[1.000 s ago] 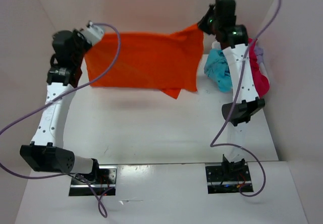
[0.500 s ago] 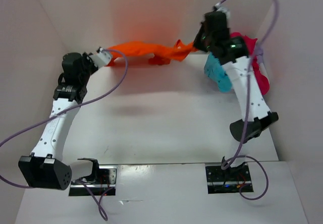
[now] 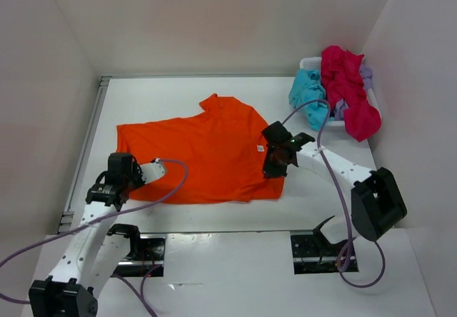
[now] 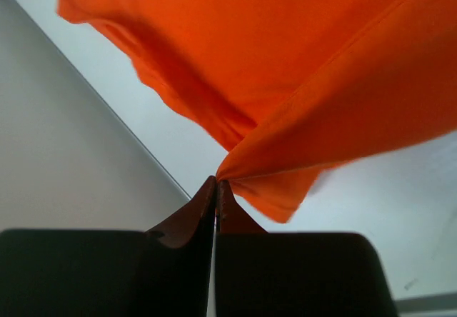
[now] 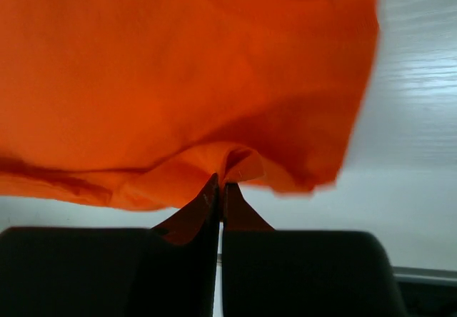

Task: Fold and stack the t-shirts
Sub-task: Flatten out the tshirt, then fold the flattened tshirt in 1/3 of the way

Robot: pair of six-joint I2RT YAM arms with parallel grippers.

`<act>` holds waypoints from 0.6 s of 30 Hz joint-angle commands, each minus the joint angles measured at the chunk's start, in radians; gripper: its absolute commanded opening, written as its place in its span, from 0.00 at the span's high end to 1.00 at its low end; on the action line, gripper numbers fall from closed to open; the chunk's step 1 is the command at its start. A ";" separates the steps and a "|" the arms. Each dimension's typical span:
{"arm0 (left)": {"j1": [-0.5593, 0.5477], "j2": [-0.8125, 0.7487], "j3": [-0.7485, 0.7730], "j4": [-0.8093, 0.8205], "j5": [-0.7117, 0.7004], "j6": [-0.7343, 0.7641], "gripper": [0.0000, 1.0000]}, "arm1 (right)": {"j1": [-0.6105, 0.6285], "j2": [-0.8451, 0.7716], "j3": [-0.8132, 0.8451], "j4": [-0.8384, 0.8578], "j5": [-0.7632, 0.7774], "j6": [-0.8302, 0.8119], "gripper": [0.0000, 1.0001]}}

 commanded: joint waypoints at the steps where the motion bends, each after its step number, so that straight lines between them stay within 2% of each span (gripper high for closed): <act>1: -0.002 -0.083 -0.016 -0.084 -0.029 0.013 1.00 | 0.013 0.050 -0.030 0.157 -0.066 0.043 1.00; 4: -0.002 -0.147 -0.030 -0.146 -0.043 -0.010 1.00 | 0.013 0.064 -0.005 0.157 -0.056 0.014 1.00; 9: -0.002 -0.258 -0.075 -0.155 -0.082 0.013 1.00 | 0.013 0.143 0.109 0.148 -0.021 -0.049 1.00; 14: -0.002 -0.259 -0.110 -0.108 -0.131 0.002 1.00 | 0.001 0.246 0.197 0.148 0.023 -0.104 1.00; 18: -0.002 -0.227 -0.119 -0.096 -0.111 -0.024 1.00 | -0.021 0.276 0.220 0.158 0.023 -0.123 1.00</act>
